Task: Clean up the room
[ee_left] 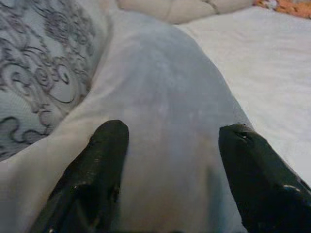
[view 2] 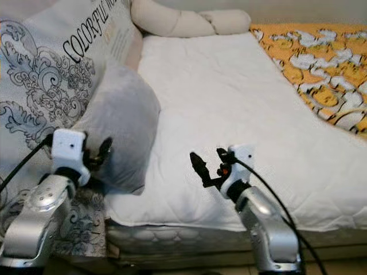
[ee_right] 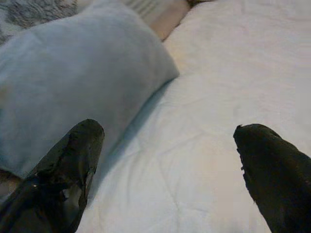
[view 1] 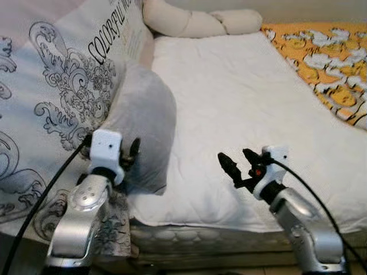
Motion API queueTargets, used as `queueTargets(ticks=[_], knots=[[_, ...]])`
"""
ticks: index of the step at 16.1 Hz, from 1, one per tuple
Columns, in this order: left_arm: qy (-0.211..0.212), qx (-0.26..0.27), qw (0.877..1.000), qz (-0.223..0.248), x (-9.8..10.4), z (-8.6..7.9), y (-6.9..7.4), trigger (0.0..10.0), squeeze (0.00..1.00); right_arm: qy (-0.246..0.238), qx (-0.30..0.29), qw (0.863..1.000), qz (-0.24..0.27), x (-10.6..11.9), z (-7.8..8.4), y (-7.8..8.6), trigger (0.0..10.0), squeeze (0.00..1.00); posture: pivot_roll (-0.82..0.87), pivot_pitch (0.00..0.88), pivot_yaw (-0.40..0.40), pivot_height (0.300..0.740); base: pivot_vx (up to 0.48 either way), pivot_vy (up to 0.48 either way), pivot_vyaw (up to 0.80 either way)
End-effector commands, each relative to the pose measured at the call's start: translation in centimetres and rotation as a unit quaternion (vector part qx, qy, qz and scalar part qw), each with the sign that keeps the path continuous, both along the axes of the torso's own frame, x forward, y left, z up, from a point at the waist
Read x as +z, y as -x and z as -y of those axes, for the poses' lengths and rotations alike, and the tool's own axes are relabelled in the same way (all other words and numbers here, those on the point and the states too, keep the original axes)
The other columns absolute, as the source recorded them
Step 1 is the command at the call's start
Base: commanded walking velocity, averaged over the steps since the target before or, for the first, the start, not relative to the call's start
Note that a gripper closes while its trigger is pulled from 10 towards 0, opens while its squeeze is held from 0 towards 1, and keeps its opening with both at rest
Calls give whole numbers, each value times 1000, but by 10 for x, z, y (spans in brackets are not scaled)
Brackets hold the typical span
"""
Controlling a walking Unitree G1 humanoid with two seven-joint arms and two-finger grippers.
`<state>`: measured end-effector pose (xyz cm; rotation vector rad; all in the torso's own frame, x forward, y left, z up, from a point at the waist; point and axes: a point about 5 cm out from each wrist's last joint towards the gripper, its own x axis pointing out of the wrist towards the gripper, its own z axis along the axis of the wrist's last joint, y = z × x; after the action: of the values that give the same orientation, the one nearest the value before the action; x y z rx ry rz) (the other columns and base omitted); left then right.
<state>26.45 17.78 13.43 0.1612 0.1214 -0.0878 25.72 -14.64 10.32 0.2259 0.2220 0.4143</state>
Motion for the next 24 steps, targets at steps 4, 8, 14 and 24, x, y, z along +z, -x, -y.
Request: queueTargets(ticks=[4,8,14,24], knots=[[-21,20,1000,4,1,-3,7,10000,875,27,-40,999,-16,-6,0,2,10000,0,-63,0,8,740,0,-480,0],[-38,34,999,-9,-5,-7,8,10000,859,56,-84,995,14,1,11,-7,10000,0,-58,0,0,740,0,-480,0],[-45,36,998,-22,-7,-9,7,10000,906,148,-82,985,31,-1,11,-13,10000,0,-66,0,4,740,0,-480,0],[-52,37,997,-39,-12,-8,7,10000,906,107,-120,987,5,-2,22,-17,10000,0,-96,0,25,740,0,-480,142]])
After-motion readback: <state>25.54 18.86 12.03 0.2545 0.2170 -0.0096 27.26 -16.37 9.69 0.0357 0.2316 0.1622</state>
